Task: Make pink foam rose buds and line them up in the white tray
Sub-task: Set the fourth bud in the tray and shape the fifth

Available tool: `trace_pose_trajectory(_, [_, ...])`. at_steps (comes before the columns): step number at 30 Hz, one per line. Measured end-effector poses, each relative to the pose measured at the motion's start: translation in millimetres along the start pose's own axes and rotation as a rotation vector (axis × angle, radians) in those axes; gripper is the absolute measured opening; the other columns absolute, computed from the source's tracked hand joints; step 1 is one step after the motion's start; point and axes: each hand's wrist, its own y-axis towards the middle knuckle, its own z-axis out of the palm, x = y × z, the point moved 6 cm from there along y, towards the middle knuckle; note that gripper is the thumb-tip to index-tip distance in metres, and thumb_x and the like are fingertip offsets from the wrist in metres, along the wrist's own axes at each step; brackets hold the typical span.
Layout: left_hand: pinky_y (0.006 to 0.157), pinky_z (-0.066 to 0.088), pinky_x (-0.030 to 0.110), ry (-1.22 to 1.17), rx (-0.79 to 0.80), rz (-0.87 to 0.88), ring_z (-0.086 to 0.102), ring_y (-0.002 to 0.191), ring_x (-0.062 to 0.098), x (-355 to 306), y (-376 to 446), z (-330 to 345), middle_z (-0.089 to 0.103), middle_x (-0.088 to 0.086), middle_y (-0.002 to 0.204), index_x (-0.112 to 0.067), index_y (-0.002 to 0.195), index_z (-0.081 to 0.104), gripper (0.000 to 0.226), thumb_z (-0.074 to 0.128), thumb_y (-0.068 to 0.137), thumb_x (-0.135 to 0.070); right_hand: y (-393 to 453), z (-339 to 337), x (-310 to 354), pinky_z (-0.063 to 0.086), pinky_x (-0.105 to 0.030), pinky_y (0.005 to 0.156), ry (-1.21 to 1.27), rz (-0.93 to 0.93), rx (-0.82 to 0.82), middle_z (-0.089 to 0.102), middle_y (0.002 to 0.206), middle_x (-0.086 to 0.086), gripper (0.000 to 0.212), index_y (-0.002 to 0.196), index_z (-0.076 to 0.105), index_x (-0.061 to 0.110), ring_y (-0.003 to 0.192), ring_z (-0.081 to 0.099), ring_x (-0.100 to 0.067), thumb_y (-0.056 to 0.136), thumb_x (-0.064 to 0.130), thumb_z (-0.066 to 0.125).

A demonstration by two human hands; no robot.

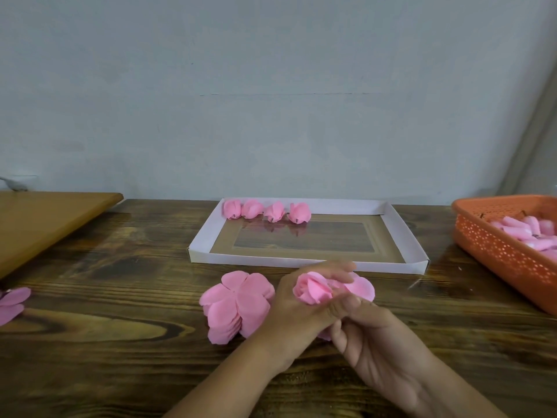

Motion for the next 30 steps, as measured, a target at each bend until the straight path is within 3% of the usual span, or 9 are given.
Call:
trace_pose_trajectory(3, [0.086, 0.057, 0.054, -0.04, 0.023, 0.026, 0.07, 0.109, 0.031, -3.4, -1.0, 1.6, 0.074, -0.001, 0.12, -0.03, 0.077, 0.079, 0.038, 0.085, 0.063, -0.065, -0.7, 2.5, -3.0, 0.059, -0.018, 0.059, 0.015, 0.015, -0.018, 0.072, 0.114, -0.019, 0.045, 0.107, 0.077, 0.0, 0.082, 0.075, -0.015, 0.064, 0.012, 0.086])
trace_pose_trajectory(6, [0.084, 0.055, 0.066, -0.098, 0.018, -0.032, 0.07, 0.096, 0.042, 0.4, -1.8, 2.1, 0.075, 0.015, 0.104, -0.025, 0.087, 0.08, 0.052, 0.082, 0.062, -0.072, -0.1, 3.4, -4.1, 0.06, -0.019, 0.062, -0.04, 0.018, -0.007, 0.072, 0.102, -0.014, 0.052, 0.114, 0.073, -0.001, 0.074, 0.071, -0.012, 0.07, 0.02, 0.09])
trace_pose_trajectory(8, [0.067, 0.06, 0.046, -0.165, -0.033, -0.137, 0.07, 0.082, 0.038, 5.4, -2.2, -0.4, 0.075, 0.014, 0.097, -0.022, 0.093, 0.079, 0.065, 0.08, 0.059, -0.078, 0.0, 2.2, -1.7, 0.06, -0.022, 0.063, -0.209, -0.054, -0.038, 0.07, 0.09, -0.015, 0.036, 0.107, 0.075, 0.001, 0.07, 0.069, -0.015, 0.079, 0.021, 0.083])
trace_pose_trajectory(10, [0.052, 0.052, 0.029, -0.28, -0.08, -0.247, 0.065, 0.071, 0.024, 10.6, -3.0, -2.7, 0.074, 0.006, 0.1, -0.019, 0.095, 0.079, 0.066, 0.077, 0.063, -0.077, -2.9, 2.4, 4.4, 0.059, -0.025, 0.063, -0.55, -0.198, -0.104, 0.075, 0.086, -0.011, 0.016, 0.098, 0.078, 0.012, 0.071, 0.071, -0.015, 0.083, 0.018, 0.079])
trace_pose_trajectory(14, [0.081, 0.049, 0.043, -0.426, -0.095, -0.292, 0.068, 0.081, 0.02, 20.0, 0.5, -1.4, 0.072, 0.001, 0.094, -0.021, 0.083, 0.079, 0.05, 0.072, 0.066, -0.068, -21.3, 12.2, 17.1, 0.055, -0.023, 0.06, -1.519, -0.753, -0.226, 0.074, 0.085, 0.017, 0.017, 0.106, 0.07, 0.033, 0.068, 0.07, -0.006, 0.091, 0.025, 0.07])
trace_pose_trajectory(20, [0.089, 0.038, 0.041, -0.456, -0.114, -0.316, 0.066, 0.079, 0.016, 28.7, 0.5, 3.4, 0.075, 0.001, 0.088, -0.025, 0.071, 0.079, 0.044, 0.072, 0.067, -0.068, -25.2, 21.0, 21.2, 0.051, -0.031, 0.044, -1.834, -0.91, -0.26, 0.069, 0.077, 0.013, 0.008, 0.094, 0.07, 0.029, 0.054, 0.059, -0.011, 0.091, 0.028, 0.062])
trace_pose_trajectory(25, [0.087, 0.039, 0.045, -0.413, -0.138, -0.351, 0.061, 0.091, 0.026, 30.8, -2.0, 3.8, 0.075, 0.001, 0.089, -0.025, 0.059, 0.066, 0.039, 0.07, 0.078, -0.06, -18.3, 19.9, 19.6, 0.041, -0.017, 0.05, -1.779, -0.794, -0.151, 0.054, 0.075, 0.026, 0.023, 0.083, 0.055, 0.033, 0.062, 0.053, 0.0, 0.096, 0.014, 0.055])
trace_pose_trajectory(27, [0.08, 0.043, 0.041, -0.402, -0.156, -0.361, 0.067, 0.082, 0.023, 29.5, -2.5, 1.1, 0.075, 0.001, 0.09, -0.019, 0.069, 0.061, 0.041, 0.073, 0.076, -0.058, -14.7, 14.1, 16.6, 0.039, -0.013, 0.056, -1.623, -0.68, -0.114, 0.057, 0.072, 0.024, 0.03, 0.077, 0.053, 0.037, 0.063, 0.054, -0.001, 0.1, 0.017, 0.052])
trace_pose_trajectory(30, [0.066, 0.041, 0.033, -0.395, -0.146, -0.372, 0.067, 0.065, 0.018, 23.4, -2.3, -2.7, 0.073, -0.001, 0.08, -0.016, 0.067, 0.056, 0.052, 0.077, 0.071, -0.063, -7.5, 6.0, 10.0, 0.039, -0.02, 0.054, -1.303, -0.423, -0.102, 0.054, 0.057, 0.007, 0.033, 0.066, 0.056, 0.017, 0.053, 0.046, -0.006, 0.097, 0.029, 0.054])
